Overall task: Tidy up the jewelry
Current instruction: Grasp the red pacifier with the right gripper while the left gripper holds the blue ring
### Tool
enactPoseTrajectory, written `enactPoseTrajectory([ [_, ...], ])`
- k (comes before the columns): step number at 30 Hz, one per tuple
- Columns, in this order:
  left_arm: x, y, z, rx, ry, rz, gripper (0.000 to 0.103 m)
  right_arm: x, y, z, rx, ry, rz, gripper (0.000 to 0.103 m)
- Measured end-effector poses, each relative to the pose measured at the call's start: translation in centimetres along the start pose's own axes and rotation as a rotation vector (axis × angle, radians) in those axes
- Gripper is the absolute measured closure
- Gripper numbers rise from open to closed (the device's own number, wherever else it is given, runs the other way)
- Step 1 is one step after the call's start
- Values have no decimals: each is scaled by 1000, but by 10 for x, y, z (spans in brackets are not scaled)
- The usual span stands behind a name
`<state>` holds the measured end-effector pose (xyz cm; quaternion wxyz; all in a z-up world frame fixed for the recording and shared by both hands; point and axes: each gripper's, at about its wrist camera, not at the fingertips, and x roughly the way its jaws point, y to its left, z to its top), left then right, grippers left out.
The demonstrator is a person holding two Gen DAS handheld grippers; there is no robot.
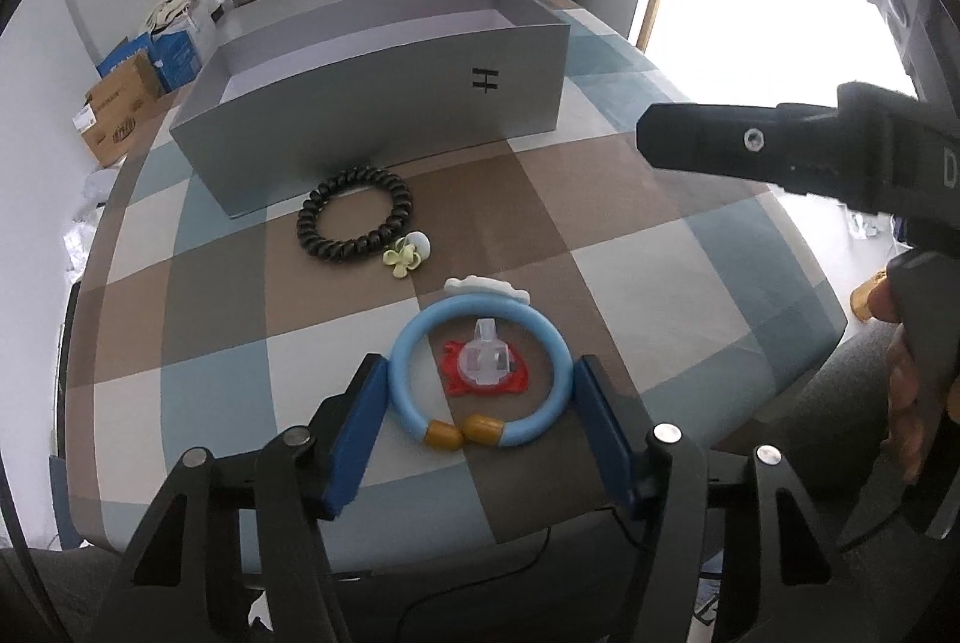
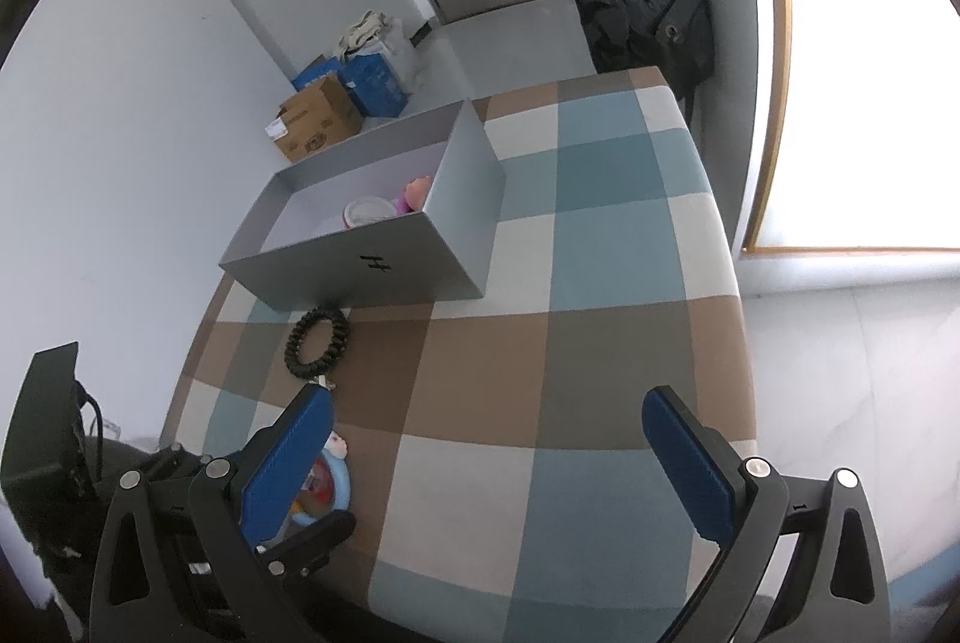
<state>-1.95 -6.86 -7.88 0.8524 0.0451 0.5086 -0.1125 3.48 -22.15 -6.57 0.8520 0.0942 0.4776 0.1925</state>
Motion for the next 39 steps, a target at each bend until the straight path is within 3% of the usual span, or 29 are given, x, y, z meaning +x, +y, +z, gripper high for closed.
enactPoseTrajectory([
  [14,-6,17,8,-71,-39,-64,45,7,-1,-2,5,25,2,0],
  [19,-22,27,16,-125,-103,-131,45,7,-1,-2,-4,18,-28,0],
  [23,-28,38,18,-168,-136,-151,45,2,1,-2,-32,-9,-108,0],
  [31,-54,74,24,-280,-227,-203,45,-2,9,-5,-50,3,-80,1],
  [33,-57,86,24,-315,-237,-214,45,-2,17,-8,-76,6,-57,4],
  [35,-58,95,23,-349,-244,-225,45,2,29,-12,-116,34,-6,17],
  [39,-60,107,22,-389,-248,-235,45,14,52,-22,-187,92,80,29],
])
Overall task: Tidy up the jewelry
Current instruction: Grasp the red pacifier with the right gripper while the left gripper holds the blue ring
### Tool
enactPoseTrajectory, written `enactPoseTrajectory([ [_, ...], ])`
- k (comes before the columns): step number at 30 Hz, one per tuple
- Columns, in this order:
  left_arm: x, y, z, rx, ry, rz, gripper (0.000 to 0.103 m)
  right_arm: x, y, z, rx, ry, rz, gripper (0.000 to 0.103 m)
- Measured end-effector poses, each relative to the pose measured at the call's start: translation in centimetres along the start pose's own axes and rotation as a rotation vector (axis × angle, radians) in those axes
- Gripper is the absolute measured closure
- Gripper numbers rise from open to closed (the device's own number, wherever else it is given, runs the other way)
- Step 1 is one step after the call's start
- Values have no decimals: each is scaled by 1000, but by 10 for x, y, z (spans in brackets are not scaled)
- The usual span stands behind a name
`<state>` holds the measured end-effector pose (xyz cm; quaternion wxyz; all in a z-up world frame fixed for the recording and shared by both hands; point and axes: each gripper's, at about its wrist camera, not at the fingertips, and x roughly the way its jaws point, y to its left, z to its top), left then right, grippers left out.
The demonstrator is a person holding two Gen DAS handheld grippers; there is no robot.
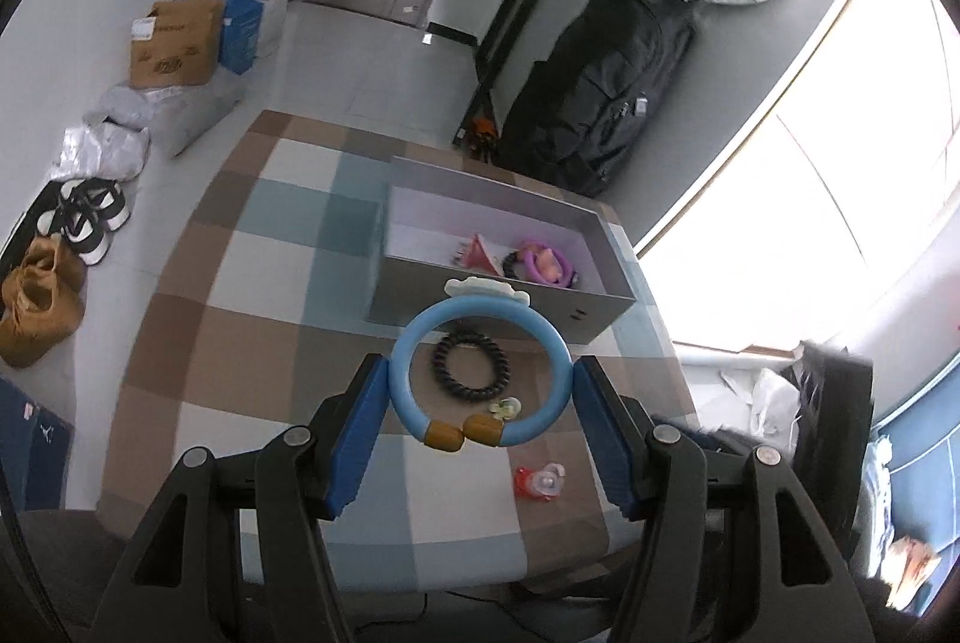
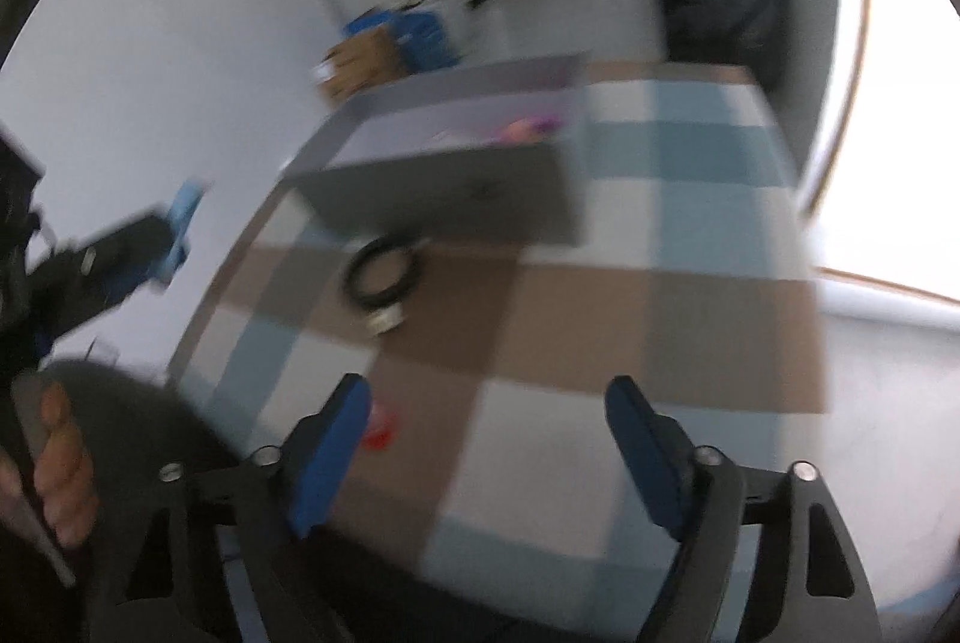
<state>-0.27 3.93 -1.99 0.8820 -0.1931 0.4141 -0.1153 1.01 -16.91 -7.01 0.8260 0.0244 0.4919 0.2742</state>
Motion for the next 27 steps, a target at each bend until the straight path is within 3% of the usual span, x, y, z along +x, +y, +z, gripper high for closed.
enactPoseTrajectory([
  [3,-5,6,2,-17,-15,-14,45,9,18,-2,-59,26,50,36],
  [7,-8,13,4,-33,-25,-20,45,20,38,-7,-139,50,48,44],
  [11,-9,16,5,-38,-26,-23,45,30,42,-8,-155,70,35,67],
  [13,-8,18,4,-41,-25,-24,45,31,43,-8,-160,69,30,71],
  [16,-7,19,3,-42,-18,-25,45,33,43,-7,-160,66,20,86],
  [27,-7,14,2,-20,-16,-8,45,21,37,0,-117,11,22,87],
])
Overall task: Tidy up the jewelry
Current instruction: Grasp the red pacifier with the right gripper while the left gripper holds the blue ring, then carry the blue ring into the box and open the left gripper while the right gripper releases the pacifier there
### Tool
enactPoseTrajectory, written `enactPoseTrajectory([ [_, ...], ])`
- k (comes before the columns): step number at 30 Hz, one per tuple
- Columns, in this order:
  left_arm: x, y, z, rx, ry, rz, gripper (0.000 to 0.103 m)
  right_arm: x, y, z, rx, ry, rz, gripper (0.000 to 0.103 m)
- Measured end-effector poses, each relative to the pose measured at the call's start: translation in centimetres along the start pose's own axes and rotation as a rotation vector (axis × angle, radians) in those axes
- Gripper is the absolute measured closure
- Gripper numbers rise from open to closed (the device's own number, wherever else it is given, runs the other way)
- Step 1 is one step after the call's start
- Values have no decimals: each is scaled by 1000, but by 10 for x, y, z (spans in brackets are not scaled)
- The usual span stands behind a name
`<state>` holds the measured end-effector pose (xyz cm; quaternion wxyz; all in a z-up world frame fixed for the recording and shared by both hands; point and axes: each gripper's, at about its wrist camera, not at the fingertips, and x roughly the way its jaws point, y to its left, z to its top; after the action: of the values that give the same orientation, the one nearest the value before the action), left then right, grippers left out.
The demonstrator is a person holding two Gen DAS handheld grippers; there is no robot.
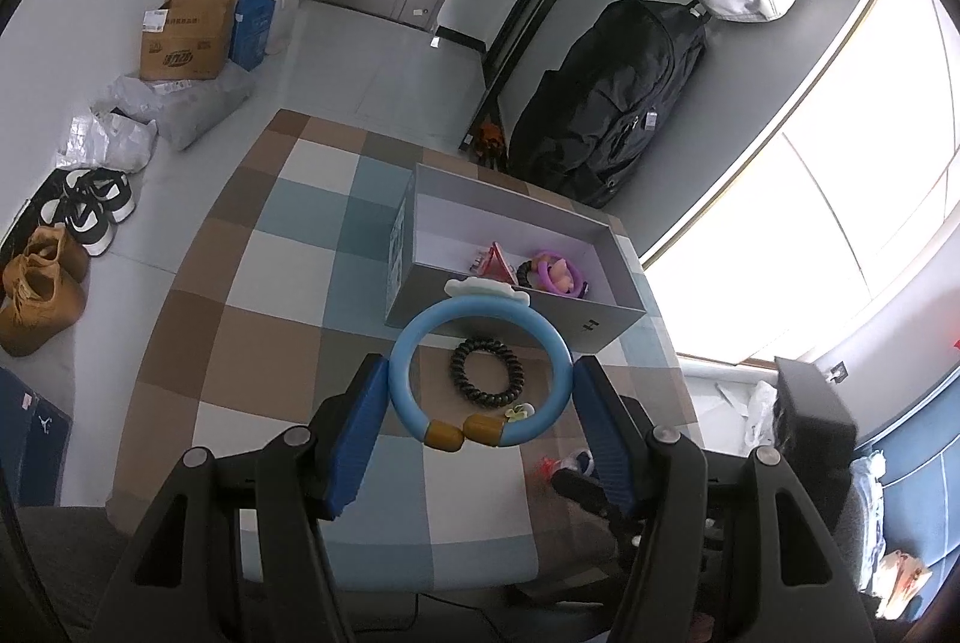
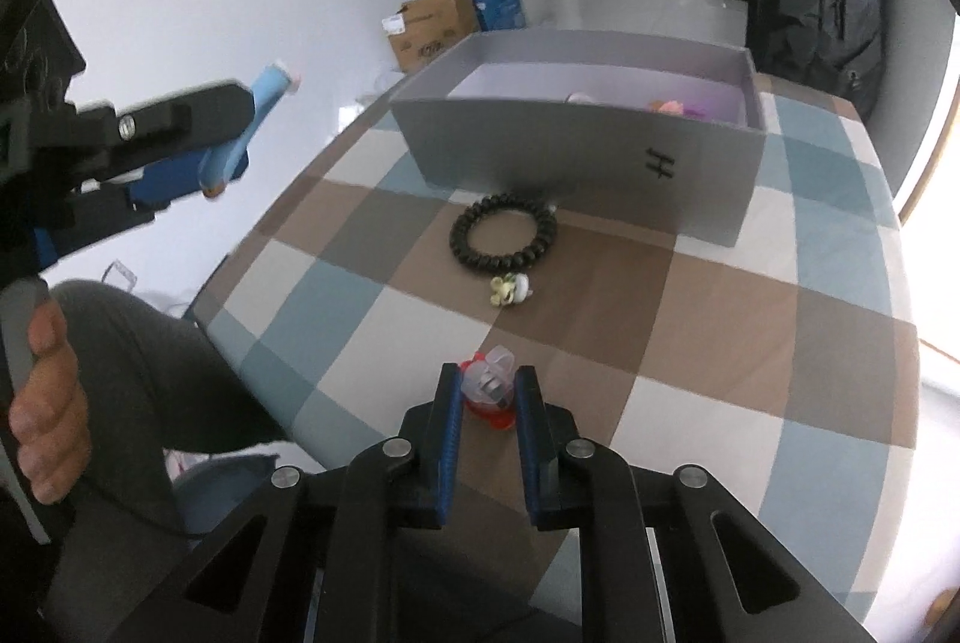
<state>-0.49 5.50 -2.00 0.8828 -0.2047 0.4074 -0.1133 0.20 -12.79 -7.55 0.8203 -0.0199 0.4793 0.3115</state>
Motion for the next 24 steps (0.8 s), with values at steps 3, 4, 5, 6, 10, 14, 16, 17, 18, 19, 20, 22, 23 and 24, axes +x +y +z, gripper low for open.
enactPoseTrajectory([
  [3,2,-2,1,3,4,-2,45,-4,-3,5,22,-23,17,87],
  [4,3,-3,2,4,5,-6,45,-7,-4,8,27,-33,21,87],
  [5,3,-5,3,10,3,-5,45,-8,-4,10,30,-41,26,87],
  [6,3,-7,4,20,1,-1,45,-10,-4,12,34,-50,31,87],
  [10,7,-15,9,43,1,2,45,-15,-5,22,45,-80,42,87],
  [14,11,-24,18,76,7,20,45,-22,-11,35,64,-108,60,87],
  [16,12,-28,24,87,3,25,45,-27,-17,44,83,-121,62,87],
  [17,13,-30,27,90,5,27,45,-32,-21,49,90,-130,71,87],
  [18,16,-31,31,93,9,24,45,-35,-23,54,92,-138,74,87],
  [19,18,-33,33,94,11,20,45,-36,-25,57,91,-144,72,87],
  [20,20,-34,38,102,13,20,45,-38,-27,63,88,-150,70,87],
  [22,27,-36,46,121,18,31,45,-40,-31,74,84,-162,72,87],
  [23,30,-37,50,127,20,31,45,-40,-33,80,85,-165,70,87],
  [24,32,-38,54,130,20,31,45,-39,-36,84,86,-165,70,87],
])
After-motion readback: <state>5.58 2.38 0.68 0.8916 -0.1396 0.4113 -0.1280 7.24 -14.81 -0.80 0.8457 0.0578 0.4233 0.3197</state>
